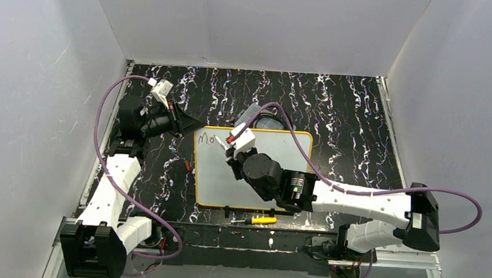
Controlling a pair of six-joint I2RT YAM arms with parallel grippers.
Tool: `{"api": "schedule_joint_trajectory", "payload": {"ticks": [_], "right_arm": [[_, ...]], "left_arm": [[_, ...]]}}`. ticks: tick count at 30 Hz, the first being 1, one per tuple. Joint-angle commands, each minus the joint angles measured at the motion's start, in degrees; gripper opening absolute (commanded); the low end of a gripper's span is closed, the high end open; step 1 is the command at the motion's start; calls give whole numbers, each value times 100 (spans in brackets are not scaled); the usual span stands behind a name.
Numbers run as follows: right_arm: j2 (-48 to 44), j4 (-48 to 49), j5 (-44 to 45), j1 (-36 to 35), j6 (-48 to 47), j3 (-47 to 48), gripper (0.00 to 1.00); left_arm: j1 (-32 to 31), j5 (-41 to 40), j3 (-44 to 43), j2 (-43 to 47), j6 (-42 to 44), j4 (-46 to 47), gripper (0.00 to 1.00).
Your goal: Write a sentence on the whiteboard
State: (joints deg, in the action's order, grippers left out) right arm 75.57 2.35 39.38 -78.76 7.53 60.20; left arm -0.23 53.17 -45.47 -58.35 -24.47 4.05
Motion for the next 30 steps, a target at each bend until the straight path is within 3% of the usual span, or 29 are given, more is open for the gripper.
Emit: {"api": "schedule_joint_trajectory", "payload": {"ticks": [1,30], "right_arm": [[95,48,287,-8,50,149,1],[-50,-611,197,-15,594,-196,1]], "left_arm": [[-117,370,40,127,28,-183,15],[-113,379,21,104,38,-184,15]]}}
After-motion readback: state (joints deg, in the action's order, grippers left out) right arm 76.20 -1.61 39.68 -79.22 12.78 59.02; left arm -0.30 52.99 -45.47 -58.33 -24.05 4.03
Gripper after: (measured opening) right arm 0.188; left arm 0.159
